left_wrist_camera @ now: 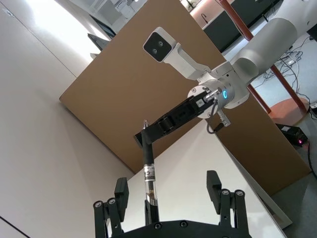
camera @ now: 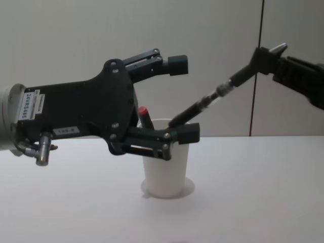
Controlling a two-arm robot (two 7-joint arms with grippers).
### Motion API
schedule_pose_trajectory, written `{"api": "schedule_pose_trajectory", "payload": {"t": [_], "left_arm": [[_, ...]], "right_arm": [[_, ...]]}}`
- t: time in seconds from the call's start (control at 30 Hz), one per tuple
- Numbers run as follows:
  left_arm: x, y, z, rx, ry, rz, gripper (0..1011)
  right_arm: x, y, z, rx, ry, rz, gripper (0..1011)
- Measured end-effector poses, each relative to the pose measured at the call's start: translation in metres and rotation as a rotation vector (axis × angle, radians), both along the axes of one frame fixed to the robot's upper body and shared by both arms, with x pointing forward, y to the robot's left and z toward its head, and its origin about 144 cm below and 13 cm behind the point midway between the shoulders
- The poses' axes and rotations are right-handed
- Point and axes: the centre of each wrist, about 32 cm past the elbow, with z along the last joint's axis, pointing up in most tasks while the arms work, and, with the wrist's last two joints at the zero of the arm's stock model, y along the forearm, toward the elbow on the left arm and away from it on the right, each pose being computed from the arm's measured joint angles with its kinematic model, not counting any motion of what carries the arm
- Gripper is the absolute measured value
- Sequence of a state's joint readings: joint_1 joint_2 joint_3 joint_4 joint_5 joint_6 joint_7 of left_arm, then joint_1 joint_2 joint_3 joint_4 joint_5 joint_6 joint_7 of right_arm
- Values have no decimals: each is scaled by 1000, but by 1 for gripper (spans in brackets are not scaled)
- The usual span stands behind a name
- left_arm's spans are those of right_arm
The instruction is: Place the pen into the pen holder.
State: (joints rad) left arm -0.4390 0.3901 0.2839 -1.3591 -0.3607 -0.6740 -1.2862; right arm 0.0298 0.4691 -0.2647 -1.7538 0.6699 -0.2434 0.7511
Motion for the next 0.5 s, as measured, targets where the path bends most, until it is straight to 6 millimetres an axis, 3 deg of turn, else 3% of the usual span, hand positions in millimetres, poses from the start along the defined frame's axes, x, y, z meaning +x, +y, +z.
{"api": "schedule_pose_trajectory", "payload": {"t": [0.5], "left_arm": [[0, 0, 0, 0, 0, 0, 1004]], "right_arm": [[-4, -3, 5, -41, -36, -176, 124]]}}
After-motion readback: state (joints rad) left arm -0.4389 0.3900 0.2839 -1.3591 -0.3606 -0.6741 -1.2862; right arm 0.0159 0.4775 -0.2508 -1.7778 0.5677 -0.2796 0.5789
